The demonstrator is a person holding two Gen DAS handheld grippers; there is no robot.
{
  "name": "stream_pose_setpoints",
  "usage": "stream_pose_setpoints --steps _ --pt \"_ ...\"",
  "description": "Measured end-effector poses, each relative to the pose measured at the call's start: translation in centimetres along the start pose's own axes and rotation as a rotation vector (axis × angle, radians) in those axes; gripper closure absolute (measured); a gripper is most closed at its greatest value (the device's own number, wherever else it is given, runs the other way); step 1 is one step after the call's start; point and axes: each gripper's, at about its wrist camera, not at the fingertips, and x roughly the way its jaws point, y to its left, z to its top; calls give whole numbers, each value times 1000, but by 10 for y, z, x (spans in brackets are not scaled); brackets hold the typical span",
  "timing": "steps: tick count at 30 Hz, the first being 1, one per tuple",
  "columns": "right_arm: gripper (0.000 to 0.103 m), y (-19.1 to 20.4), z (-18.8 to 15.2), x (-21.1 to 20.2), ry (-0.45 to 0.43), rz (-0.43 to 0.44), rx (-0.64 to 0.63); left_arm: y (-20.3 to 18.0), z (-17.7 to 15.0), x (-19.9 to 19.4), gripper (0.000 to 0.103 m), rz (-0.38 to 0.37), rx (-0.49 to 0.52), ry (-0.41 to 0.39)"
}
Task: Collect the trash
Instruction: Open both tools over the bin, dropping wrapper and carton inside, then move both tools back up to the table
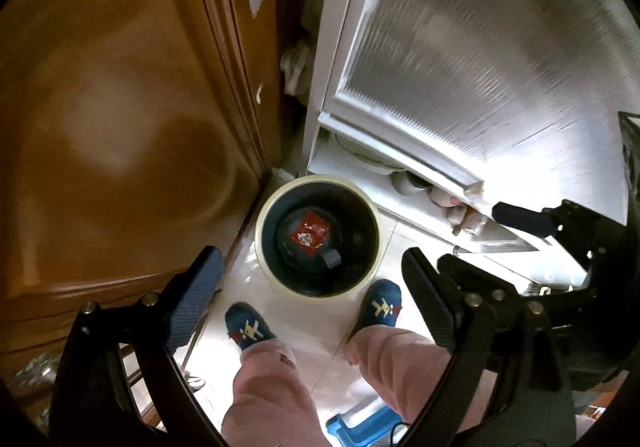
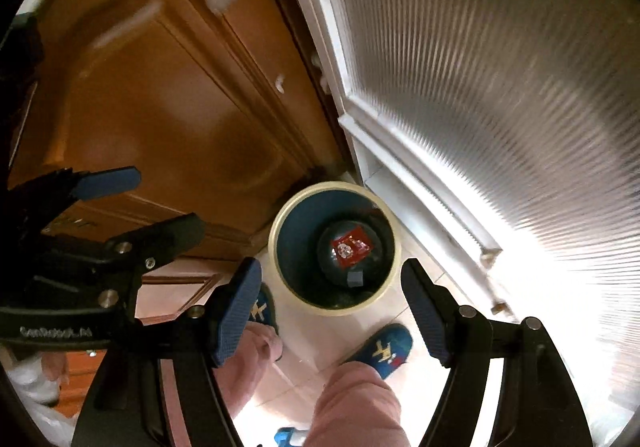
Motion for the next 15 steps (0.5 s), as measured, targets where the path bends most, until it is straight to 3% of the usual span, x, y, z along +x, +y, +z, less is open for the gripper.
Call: stream_pose_setpoints --steps 8,15 --pt "29 17 9 -102 -90 -21 -133 -10 10 -88 14 30 6 -65" --pt "29 32 31 -185 -176 -18 -249 -11 27 -187 14 92 27 -229"
